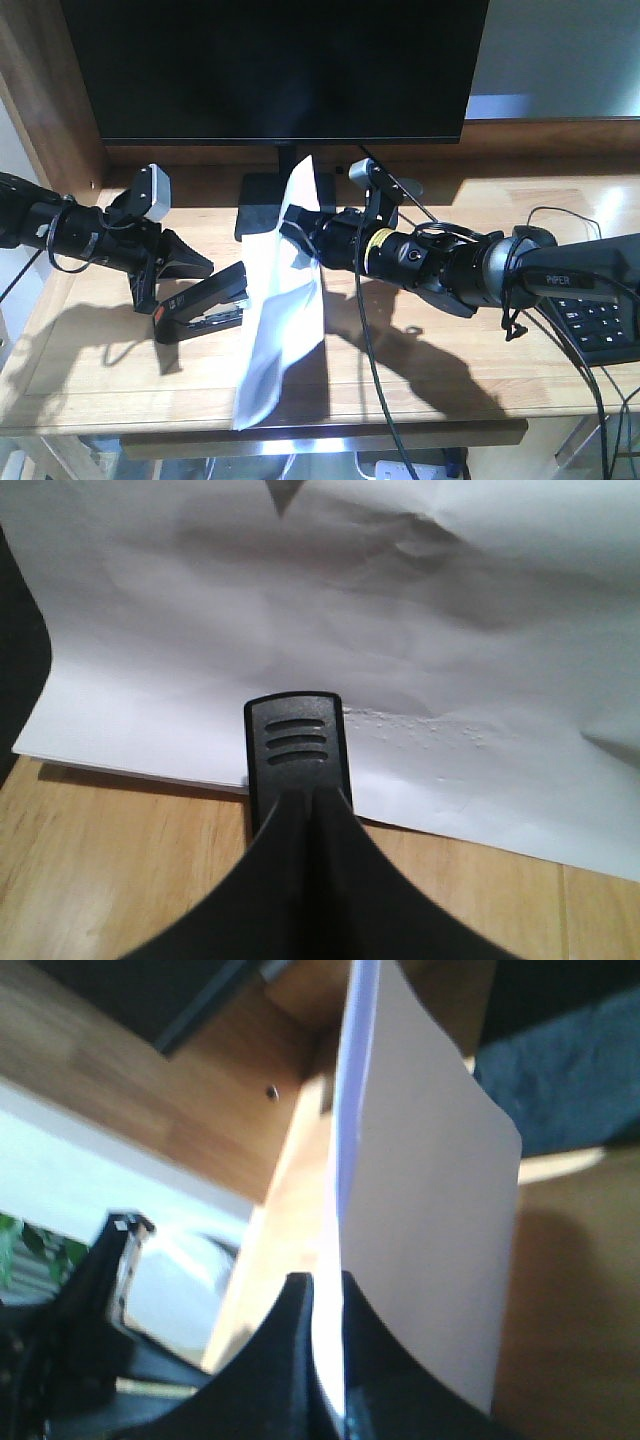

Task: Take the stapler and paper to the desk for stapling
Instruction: 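Lower the paper sheet onto the desk beside the stapler with the right gripper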

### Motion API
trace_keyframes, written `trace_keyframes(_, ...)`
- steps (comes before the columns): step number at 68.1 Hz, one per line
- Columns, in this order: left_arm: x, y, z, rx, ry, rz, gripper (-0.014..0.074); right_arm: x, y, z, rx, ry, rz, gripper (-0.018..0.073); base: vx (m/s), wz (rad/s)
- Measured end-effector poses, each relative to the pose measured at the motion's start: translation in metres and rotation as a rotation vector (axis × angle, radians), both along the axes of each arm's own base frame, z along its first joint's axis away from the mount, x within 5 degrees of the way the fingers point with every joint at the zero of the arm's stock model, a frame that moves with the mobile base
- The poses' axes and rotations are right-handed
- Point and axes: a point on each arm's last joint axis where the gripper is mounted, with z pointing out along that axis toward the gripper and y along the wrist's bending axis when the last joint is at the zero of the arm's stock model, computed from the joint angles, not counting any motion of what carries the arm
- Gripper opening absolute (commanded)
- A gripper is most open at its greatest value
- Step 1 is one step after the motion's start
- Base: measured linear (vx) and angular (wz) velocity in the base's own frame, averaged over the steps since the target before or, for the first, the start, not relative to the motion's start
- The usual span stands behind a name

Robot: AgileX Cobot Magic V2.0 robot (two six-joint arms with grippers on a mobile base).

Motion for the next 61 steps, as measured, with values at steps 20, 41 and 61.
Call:
trace_keyframes(20,0.0,0.0,0.0,0.0,0.0,0.0,-0.0006,0.004,-0.002,0.006,0.035,-0.06,-0.042,-0.0001,0.0,0.0)
trace_keyframes(41,0.0,0.0,0.0,0.0,0.0,0.0,-0.0006,0.005,0.0,-0.009,0.018,-0.032,-0.037,-0.0001,0.0,0.0)
trace_keyframes(61,0.0,0.0,0.0,0.0,0.0,0.0,-0.0006,0.003,0.004,-0.035,-0.017,0.013,-0.024,0.0003,0.0,0.0)
